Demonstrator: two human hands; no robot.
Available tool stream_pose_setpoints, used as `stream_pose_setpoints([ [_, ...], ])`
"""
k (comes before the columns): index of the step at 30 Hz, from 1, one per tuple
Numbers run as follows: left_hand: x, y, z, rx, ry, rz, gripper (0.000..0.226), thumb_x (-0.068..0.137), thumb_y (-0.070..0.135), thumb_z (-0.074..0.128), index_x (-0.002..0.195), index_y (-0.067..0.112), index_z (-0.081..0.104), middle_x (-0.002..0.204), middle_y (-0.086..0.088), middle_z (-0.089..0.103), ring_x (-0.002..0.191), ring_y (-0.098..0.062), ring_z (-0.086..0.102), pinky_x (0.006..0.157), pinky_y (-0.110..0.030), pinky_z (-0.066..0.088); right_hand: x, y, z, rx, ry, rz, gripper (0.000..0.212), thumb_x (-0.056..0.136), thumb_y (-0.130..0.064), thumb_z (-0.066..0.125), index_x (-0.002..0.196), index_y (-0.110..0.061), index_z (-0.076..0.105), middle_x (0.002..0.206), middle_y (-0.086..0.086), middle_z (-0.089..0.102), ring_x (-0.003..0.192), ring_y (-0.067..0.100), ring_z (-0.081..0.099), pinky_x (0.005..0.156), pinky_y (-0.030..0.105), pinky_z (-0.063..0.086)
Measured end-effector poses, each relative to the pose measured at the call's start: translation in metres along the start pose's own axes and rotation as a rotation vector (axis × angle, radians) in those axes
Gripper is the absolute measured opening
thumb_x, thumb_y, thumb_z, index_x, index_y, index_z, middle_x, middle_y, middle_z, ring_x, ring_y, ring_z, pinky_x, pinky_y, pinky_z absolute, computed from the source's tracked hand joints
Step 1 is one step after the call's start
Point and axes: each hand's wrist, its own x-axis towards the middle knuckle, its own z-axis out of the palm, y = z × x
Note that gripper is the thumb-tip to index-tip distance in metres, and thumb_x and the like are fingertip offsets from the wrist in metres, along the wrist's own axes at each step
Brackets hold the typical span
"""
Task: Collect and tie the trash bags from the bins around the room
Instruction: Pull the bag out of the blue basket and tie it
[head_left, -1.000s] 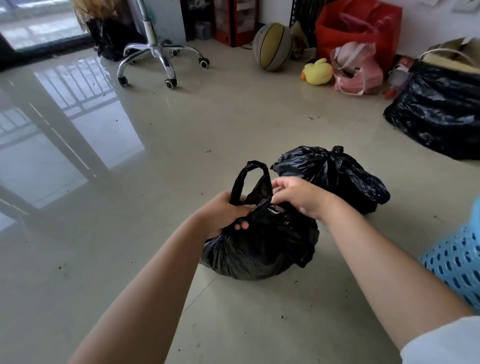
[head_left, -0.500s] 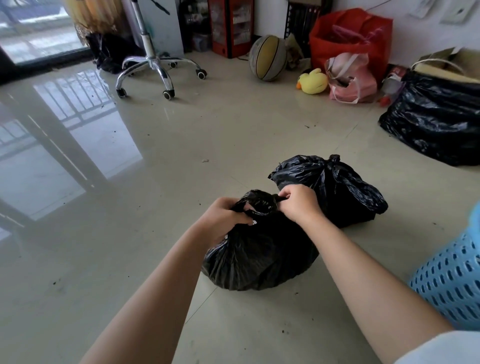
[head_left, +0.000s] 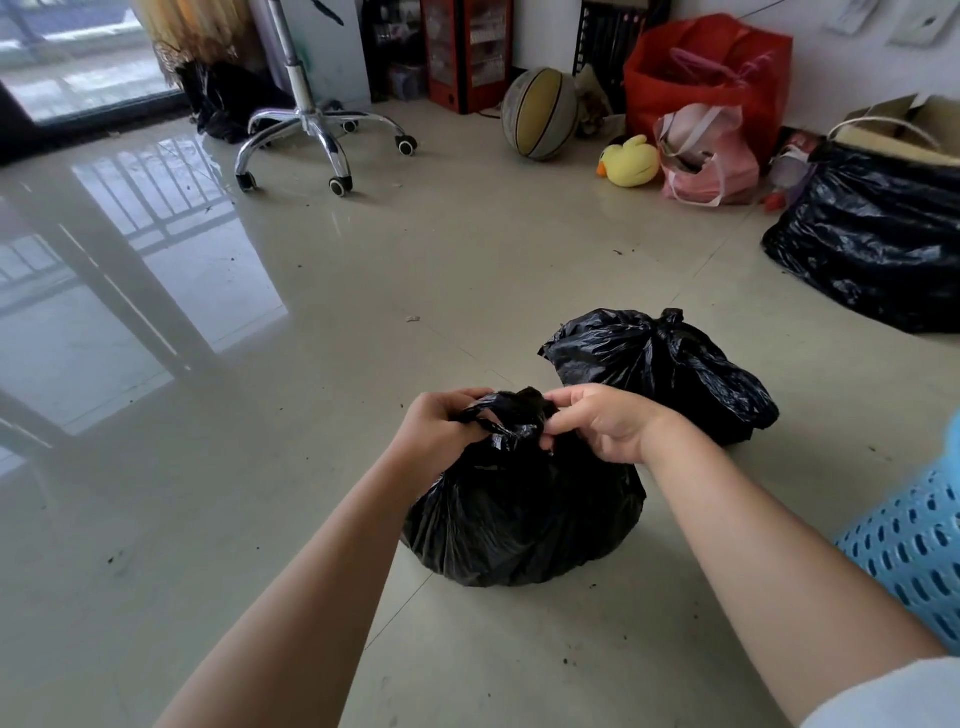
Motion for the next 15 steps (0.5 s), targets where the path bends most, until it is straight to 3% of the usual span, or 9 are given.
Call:
stream_pose_setpoints([
  [2,-0.001,0.001,0.001,0.006,0.004,0.033,0.029,0.079,-0.021,0.052,0.098,-0.005,0.068,0.081,0.006,0.065,0.067,-0.005,0.061,0.07,-0.015,0.051,0.0,0.001,0.002,0.076,-0.009,0.035,0.032,0.085,0.014,0.041,0.083,-0.009,0.063,0.05,0.001,0.067,0.044,0.009,0.061,0.051,0.017,0.053],
  [4,-0.001,0.001,0.0,-0.002,-0.014,0.035,0.028,0.079,-0.022,0.049,0.089,-0.005,0.069,0.072,0.01,0.069,0.06,-0.002,0.064,0.065,-0.013,0.052,-0.003,-0.001,0.004,0.161,0.004,0.046,0.037,0.085,0.013,0.037,0.088,-0.012,0.064,0.06,0.001,0.07,0.054,0.011,0.065,0.055,0.019,0.054],
  [6,-0.002,0.0,-0.002,-0.078,0.006,-0.011,0.032,0.083,-0.021,0.045,0.071,0.001,0.064,0.052,0.008,0.068,0.047,-0.002,0.063,0.055,-0.013,0.053,-0.004,-0.004,0.005,0.177,0.078,0.009,0.041,0.087,0.01,0.035,0.107,-0.014,0.061,0.09,0.005,0.069,0.084,0.015,0.065,0.065,0.021,0.054],
  [8,-0.002,-0.002,-0.001,-0.328,0.025,-0.107,0.033,0.089,-0.014,0.042,0.068,0.006,0.059,0.051,0.001,0.066,0.045,-0.008,0.064,0.053,-0.02,0.055,0.002,-0.005,0.005,0.195,0.231,-0.084,0.05,0.087,0.006,0.036,0.131,-0.013,0.049,0.125,0.008,0.053,0.119,0.019,0.048,0.083,0.027,0.045],
  [10,-0.001,-0.002,0.002,-0.551,-0.018,-0.15,0.026,0.093,-0.004,0.04,0.075,0.004,0.057,0.061,-0.004,0.066,0.05,-0.013,0.064,0.055,-0.023,0.056,0.008,-0.006,0.009,0.295,0.403,-0.203,0.049,0.087,0.003,0.039,0.133,-0.012,0.048,0.12,0.005,0.05,0.117,0.017,0.044,0.081,0.028,0.041],
  [12,-0.003,-0.002,0.007,-0.591,-0.082,-0.134,0.022,0.092,-0.006,0.04,0.079,0.005,0.054,0.059,-0.002,0.066,0.05,-0.011,0.064,0.054,-0.021,0.056,0.012,-0.011,0.013,0.452,0.523,-0.327,0.035,0.086,0.003,0.043,0.112,-0.012,0.061,0.097,0.003,0.056,0.101,0.017,0.049,0.079,0.03,0.04],
  [14,-0.003,-0.003,0.012,-0.481,-0.122,-0.077,0.029,0.083,-0.018,0.046,0.081,0.01,0.052,0.06,0.005,0.068,0.053,-0.005,0.064,0.055,-0.017,0.055,0.014,-0.018,0.012,0.576,0.576,-0.39,0.031,0.085,0.007,0.043,0.087,-0.016,0.063,0.084,0.002,0.056,0.094,0.019,0.051,0.079,0.034,0.043],
  [15,-0.003,-0.004,0.014,-0.339,-0.131,-0.005,0.037,0.075,-0.02,0.052,0.086,0.016,0.053,0.07,0.009,0.068,0.061,-0.002,0.065,0.061,-0.015,0.055,0.014,-0.019,0.01,0.583,0.581,-0.414,0.033,0.084,0.011,0.041,0.085,-0.014,0.062,0.084,0.003,0.055,0.09,0.019,0.052,0.078,0.033,0.045],
])
